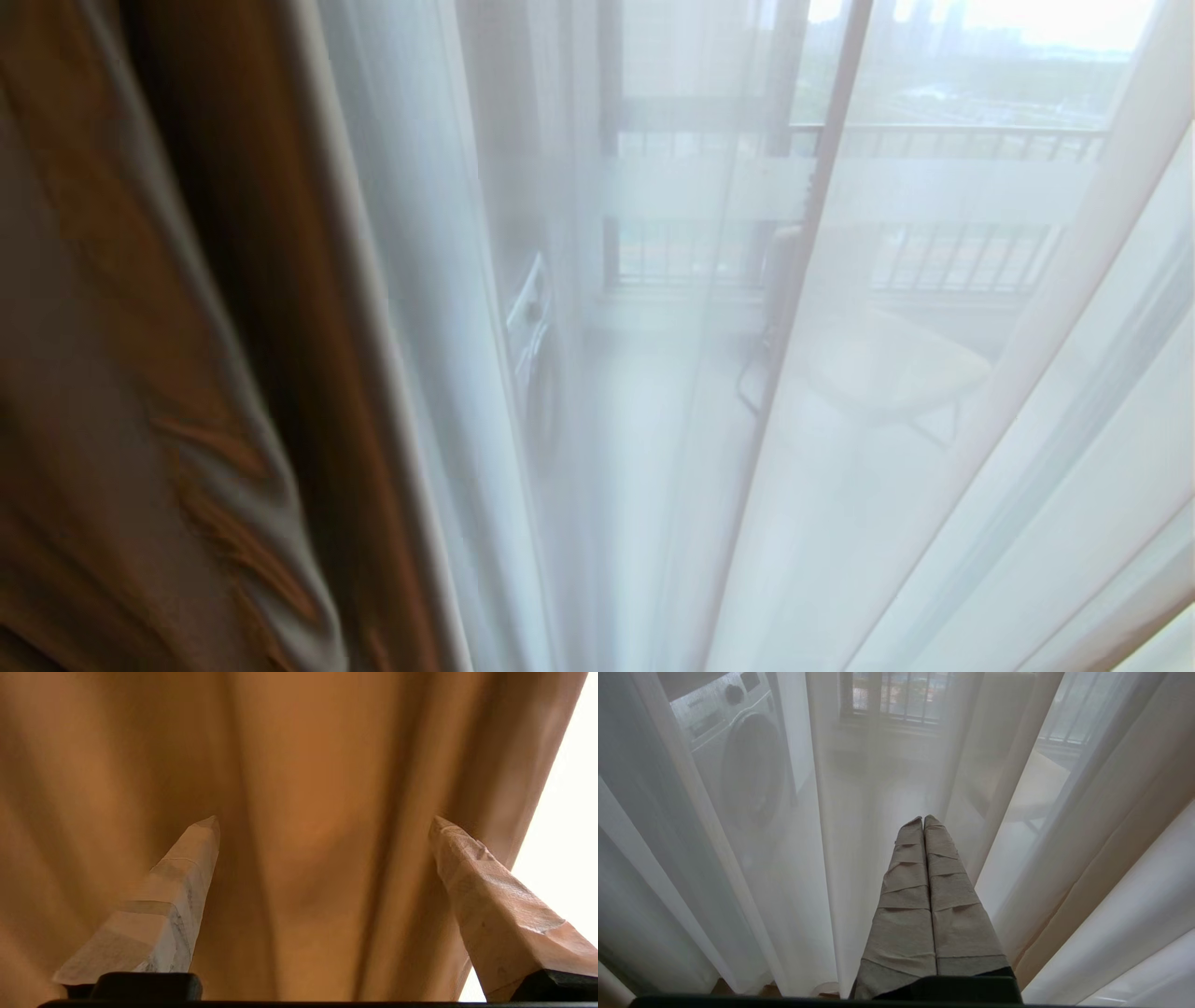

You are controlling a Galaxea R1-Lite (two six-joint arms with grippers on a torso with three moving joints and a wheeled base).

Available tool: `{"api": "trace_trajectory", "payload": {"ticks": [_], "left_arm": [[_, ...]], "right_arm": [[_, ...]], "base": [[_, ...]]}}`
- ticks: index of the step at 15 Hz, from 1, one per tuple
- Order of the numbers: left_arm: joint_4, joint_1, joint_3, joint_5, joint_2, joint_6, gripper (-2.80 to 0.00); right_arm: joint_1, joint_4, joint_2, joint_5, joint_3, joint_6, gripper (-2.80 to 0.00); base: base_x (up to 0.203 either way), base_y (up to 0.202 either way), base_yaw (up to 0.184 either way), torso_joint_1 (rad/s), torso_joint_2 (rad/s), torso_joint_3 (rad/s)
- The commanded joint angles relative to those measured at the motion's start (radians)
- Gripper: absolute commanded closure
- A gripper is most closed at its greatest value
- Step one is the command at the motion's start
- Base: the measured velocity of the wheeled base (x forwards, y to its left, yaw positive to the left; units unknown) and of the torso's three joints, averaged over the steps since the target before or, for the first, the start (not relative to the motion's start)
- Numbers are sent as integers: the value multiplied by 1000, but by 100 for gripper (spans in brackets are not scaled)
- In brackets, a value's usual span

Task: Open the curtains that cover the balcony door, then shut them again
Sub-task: Close the outer curtains on both sides

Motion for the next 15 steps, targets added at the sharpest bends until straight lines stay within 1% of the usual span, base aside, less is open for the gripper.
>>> {"api": "trace_trajectory", "payload": {"ticks": [1,6,7,9,12,15], "left_arm": [[4,0,37,-2,-75,0,-280],[2,-1,33,-11,-71,0,-280],[3,-3,35,-12,-77,0,0],[4,-1,36,-3,-80,-3,0],[4,0,66,1,-83,-56,0],[2,0,147,0,-82,-57,0]], "right_arm": [[0,1,0,1,0,0,0],[0,1,0,1,0,-2,0],[0,-1,0,1,0,0,0],[0,-1,0,1,0,-2,0],[0,-1,0,1,0,0,0],[0,-1,0,1,0,0,0]], "base": [[0,0,0,0,0,0],[0,0,0,0,0,0],[0,0,0,0,0,0],[0,0,0,0,0,0],[0,0,0,0,0,0],[0,0,0,0,0,0]]}}
